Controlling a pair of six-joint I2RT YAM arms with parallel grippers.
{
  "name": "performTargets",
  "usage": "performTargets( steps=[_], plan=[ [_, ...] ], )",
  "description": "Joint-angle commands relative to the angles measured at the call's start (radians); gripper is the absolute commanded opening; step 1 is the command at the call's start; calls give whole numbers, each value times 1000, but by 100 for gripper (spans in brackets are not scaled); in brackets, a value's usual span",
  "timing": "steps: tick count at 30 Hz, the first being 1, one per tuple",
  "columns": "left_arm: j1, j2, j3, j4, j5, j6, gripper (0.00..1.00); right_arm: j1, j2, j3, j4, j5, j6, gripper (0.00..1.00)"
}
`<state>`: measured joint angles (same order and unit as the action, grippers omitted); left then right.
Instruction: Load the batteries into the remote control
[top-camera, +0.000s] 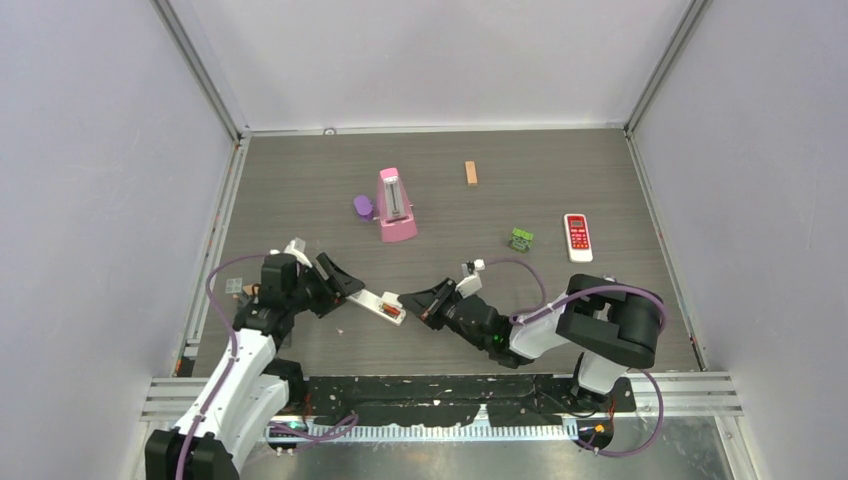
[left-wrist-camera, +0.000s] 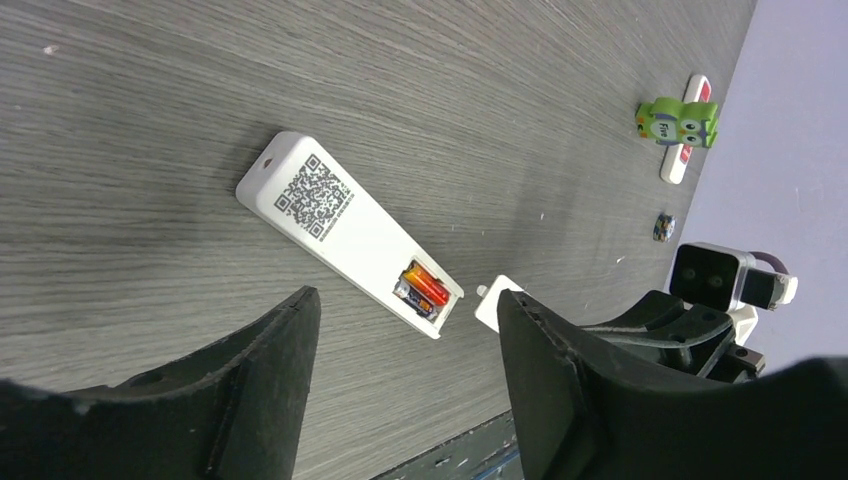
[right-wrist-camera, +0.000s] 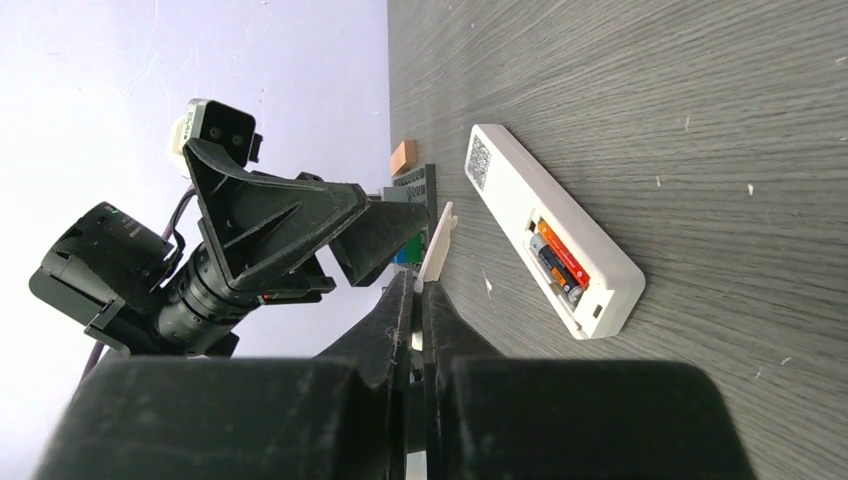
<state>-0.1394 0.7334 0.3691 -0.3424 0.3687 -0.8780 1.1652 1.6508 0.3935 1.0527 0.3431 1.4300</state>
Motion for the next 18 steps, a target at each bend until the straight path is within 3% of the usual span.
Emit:
performTargets(
  steps=[1, 18],
  plan=[
    [7, 19, -17, 89, 43, 17, 64, 8, 24, 13, 70, 48, 23, 6],
    [7, 102, -66, 211, 94, -20, 54, 9, 131, 85, 8, 30, 100, 5]
  ],
)
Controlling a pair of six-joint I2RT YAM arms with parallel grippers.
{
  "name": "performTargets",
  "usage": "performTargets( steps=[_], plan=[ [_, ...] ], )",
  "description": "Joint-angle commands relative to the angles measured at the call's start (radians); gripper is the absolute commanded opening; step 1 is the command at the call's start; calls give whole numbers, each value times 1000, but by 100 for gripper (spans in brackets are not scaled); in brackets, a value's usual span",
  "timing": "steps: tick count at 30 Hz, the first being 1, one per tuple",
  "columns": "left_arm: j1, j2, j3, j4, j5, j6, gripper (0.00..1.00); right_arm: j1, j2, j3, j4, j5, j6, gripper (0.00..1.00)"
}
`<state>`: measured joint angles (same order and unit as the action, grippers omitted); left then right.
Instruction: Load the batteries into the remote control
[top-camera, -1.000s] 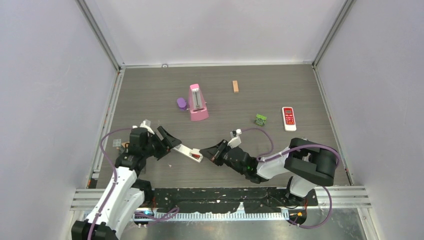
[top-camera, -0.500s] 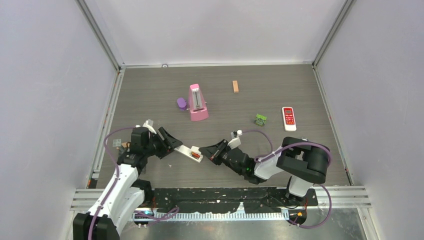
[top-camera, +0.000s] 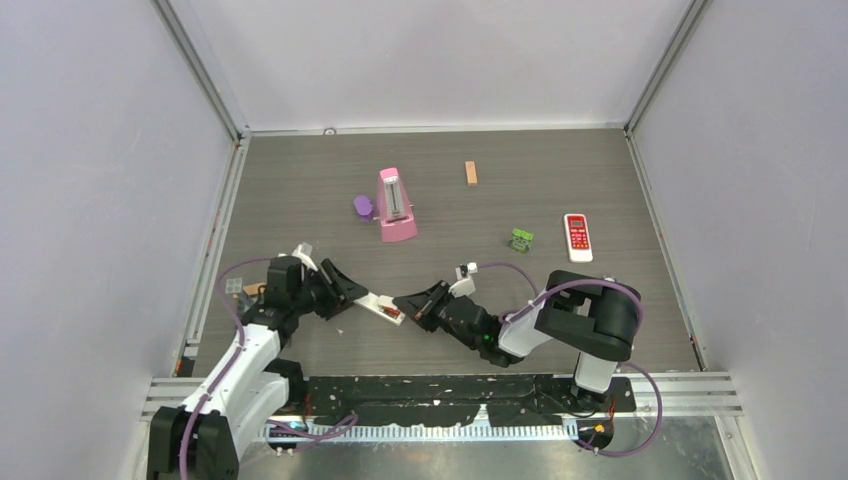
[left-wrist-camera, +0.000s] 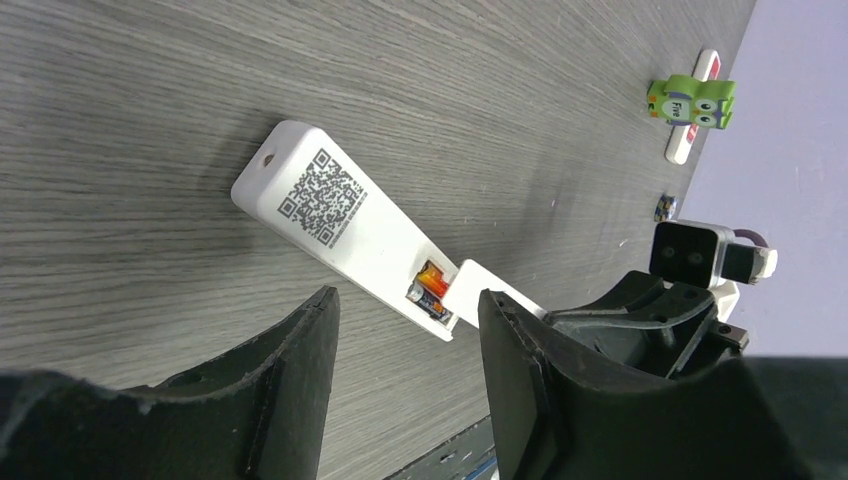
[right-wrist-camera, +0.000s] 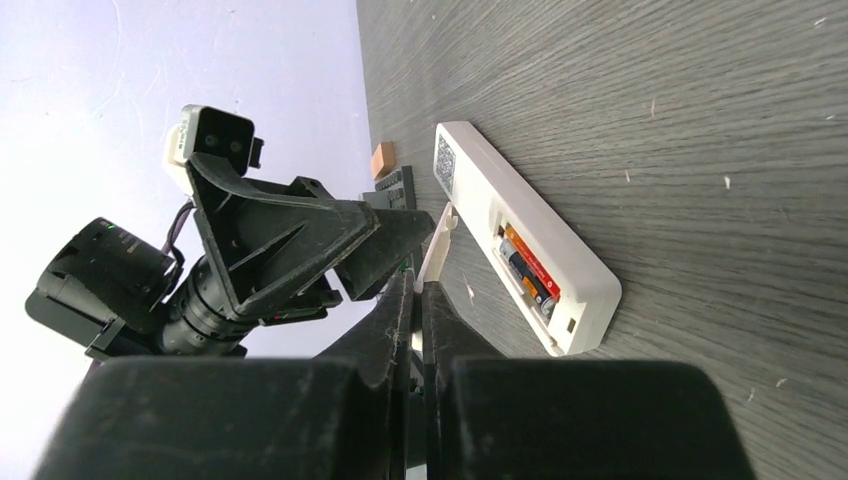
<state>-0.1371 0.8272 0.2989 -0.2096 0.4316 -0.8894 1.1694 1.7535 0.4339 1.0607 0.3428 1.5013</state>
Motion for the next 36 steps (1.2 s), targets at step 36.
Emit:
performTargets(
  steps=[36],
  plan=[
    [5, 165, -1, 324, 120, -101, 54, 6, 34, 4, -134, 2, 125, 6]
  ],
)
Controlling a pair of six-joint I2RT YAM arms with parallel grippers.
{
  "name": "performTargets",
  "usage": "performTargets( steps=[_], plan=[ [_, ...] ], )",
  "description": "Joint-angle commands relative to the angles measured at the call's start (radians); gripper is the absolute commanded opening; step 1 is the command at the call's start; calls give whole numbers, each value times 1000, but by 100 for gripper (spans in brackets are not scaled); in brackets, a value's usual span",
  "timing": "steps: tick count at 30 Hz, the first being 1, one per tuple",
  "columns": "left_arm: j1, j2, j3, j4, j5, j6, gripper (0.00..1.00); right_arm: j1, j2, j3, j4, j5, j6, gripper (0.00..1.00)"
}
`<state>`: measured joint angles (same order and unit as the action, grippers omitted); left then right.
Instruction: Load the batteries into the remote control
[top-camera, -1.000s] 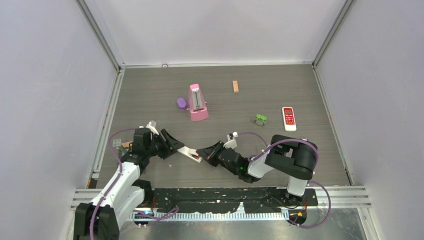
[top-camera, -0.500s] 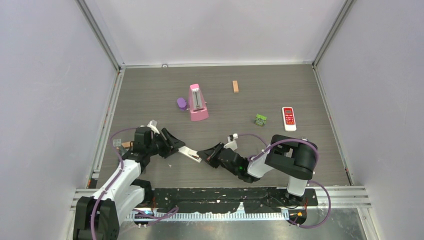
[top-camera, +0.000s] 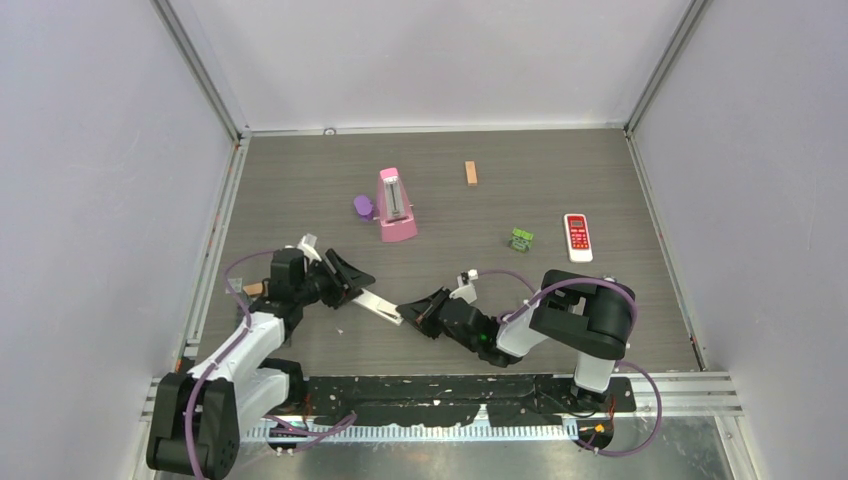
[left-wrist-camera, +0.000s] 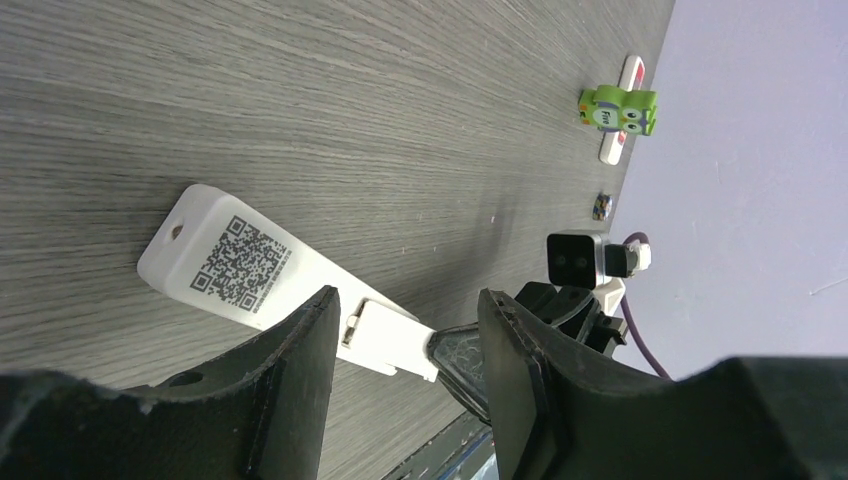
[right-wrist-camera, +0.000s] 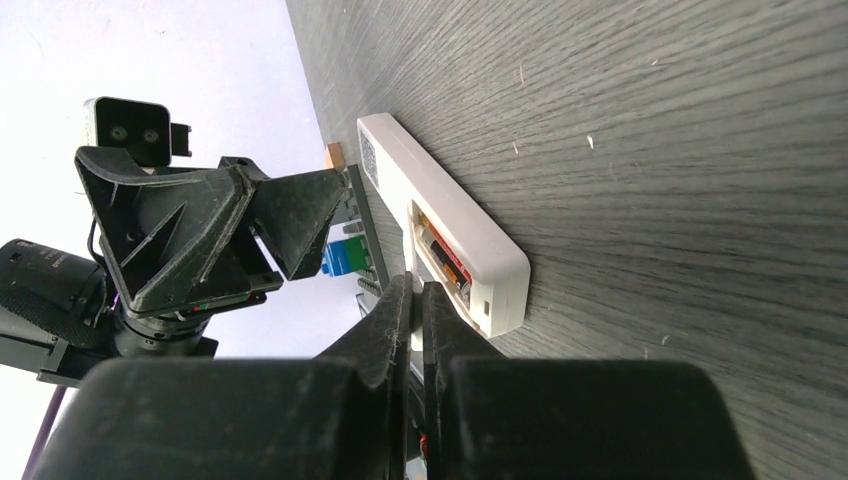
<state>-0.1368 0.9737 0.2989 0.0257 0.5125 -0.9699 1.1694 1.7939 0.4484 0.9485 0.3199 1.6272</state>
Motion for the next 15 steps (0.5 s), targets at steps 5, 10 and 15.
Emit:
performTargets(
  steps=[5, 10, 15],
  plan=[
    [5, 35, -1, 106, 51, -26, 54, 5, -8, -13, -32, 21, -2, 5],
    [5, 50, -1, 133, 60, -35, 54, 5, -14, -22, -37, 23, -1, 5],
    [4, 74, -5, 162, 73, -47, 54, 7, -13, -26, -35, 17, 1, 5]
  ],
)
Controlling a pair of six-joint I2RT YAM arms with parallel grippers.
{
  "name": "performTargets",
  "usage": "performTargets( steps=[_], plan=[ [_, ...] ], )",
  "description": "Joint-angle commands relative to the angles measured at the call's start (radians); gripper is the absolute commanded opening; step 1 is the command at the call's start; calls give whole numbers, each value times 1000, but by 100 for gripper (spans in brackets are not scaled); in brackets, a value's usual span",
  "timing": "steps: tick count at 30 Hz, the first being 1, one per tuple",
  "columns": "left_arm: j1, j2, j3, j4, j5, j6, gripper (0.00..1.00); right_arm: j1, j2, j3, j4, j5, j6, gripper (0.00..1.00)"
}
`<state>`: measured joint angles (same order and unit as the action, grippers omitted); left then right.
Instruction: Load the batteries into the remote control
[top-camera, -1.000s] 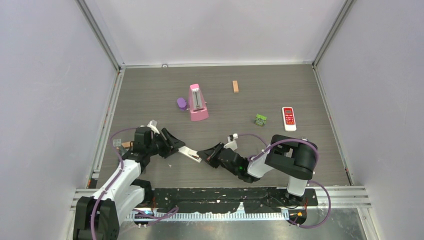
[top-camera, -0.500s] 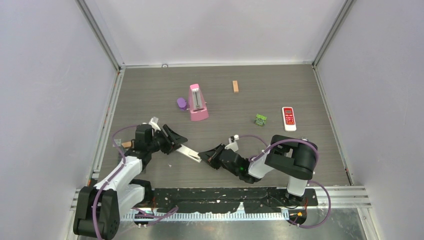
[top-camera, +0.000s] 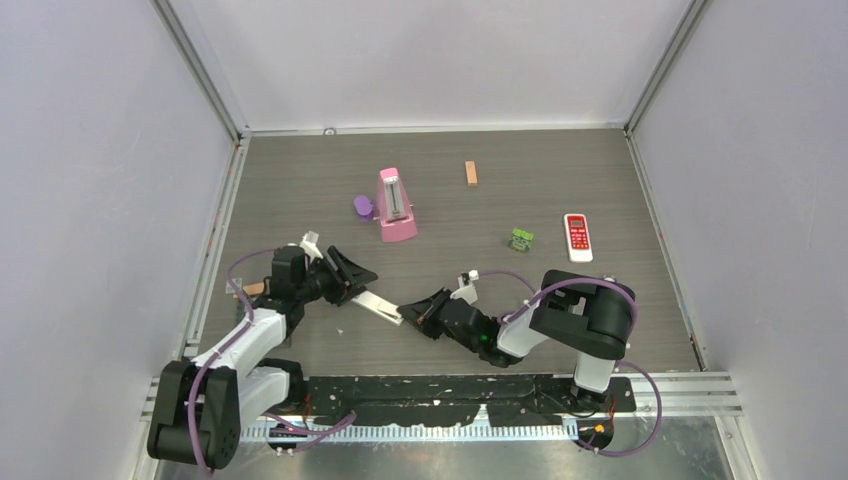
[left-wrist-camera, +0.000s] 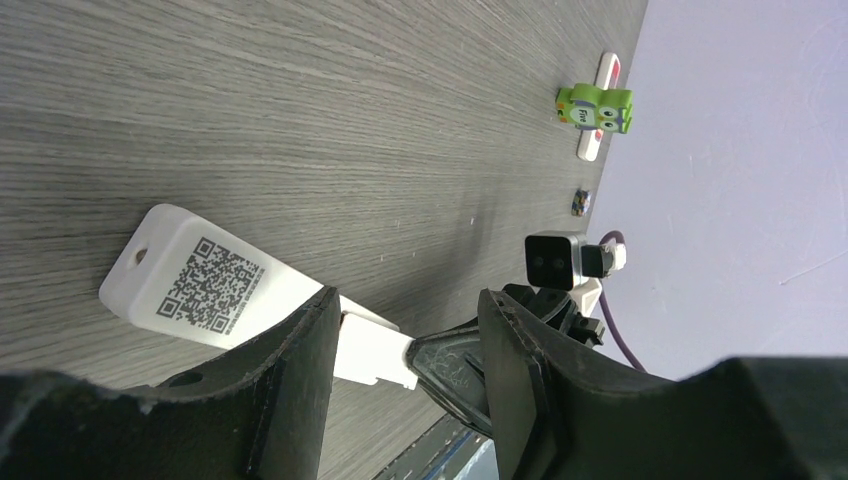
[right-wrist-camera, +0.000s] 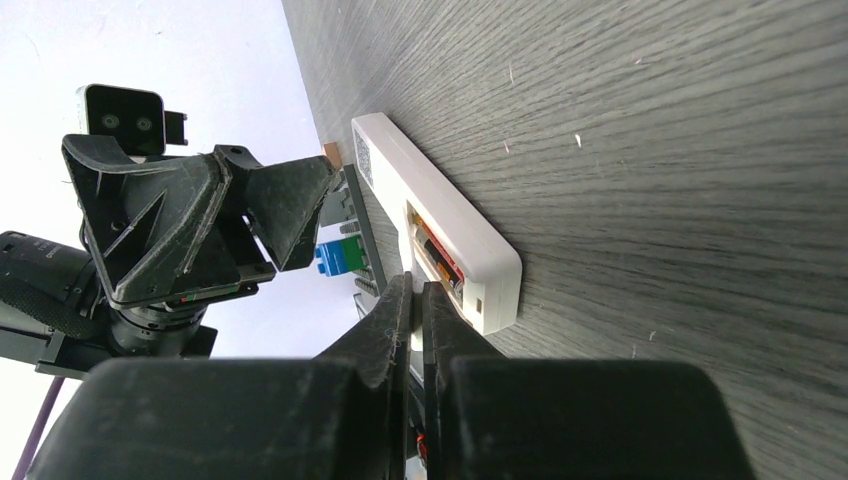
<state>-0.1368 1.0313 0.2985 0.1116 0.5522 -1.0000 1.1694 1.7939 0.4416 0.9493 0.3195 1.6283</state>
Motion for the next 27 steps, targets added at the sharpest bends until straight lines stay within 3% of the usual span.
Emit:
performTargets(
  steps=[1, 27],
  plan=[
    [5, 19, -4, 81, 36, -17, 54, 6, -13, -19, -36, 15, 1, 5],
    [5, 60, -35, 129, 59, -25, 54, 6, 13, 15, -37, -10, -20, 6]
  ],
)
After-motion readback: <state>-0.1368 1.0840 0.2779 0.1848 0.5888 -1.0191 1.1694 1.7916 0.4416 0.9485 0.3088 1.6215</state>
